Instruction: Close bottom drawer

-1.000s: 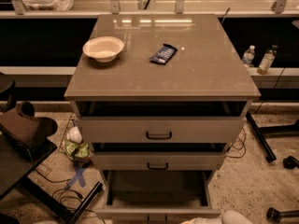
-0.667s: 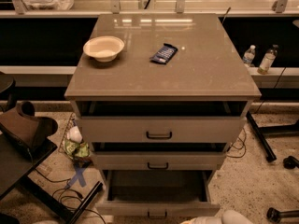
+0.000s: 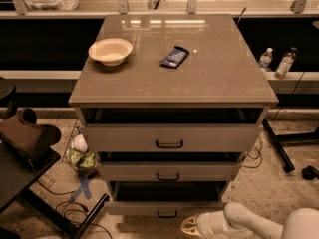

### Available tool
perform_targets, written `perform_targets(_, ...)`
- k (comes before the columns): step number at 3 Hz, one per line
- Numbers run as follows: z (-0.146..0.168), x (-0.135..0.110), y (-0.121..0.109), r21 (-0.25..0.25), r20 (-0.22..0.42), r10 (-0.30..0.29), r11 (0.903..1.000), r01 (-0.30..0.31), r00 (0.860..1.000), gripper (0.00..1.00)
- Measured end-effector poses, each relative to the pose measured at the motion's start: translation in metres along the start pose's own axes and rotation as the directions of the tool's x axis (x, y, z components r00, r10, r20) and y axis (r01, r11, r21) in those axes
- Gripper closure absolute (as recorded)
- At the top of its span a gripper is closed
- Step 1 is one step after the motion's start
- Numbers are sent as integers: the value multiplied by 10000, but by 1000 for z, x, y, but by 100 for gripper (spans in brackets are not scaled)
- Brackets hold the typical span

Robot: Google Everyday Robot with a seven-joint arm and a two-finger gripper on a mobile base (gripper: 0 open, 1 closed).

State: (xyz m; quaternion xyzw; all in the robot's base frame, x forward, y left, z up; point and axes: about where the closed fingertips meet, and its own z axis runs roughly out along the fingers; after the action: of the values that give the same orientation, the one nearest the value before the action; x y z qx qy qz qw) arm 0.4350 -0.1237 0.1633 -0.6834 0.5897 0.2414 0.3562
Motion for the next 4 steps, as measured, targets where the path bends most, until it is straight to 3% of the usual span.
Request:
perform_targets(1, 10, 10, -55, 84, -419, -397, 9992, 401, 9983, 100)
perform_targets(2, 10, 10, -55, 83, -418, -397, 9992, 401, 9983, 100)
perform_targets(4, 2, 5, -86, 736, -518, -720, 9944, 757, 9961, 100)
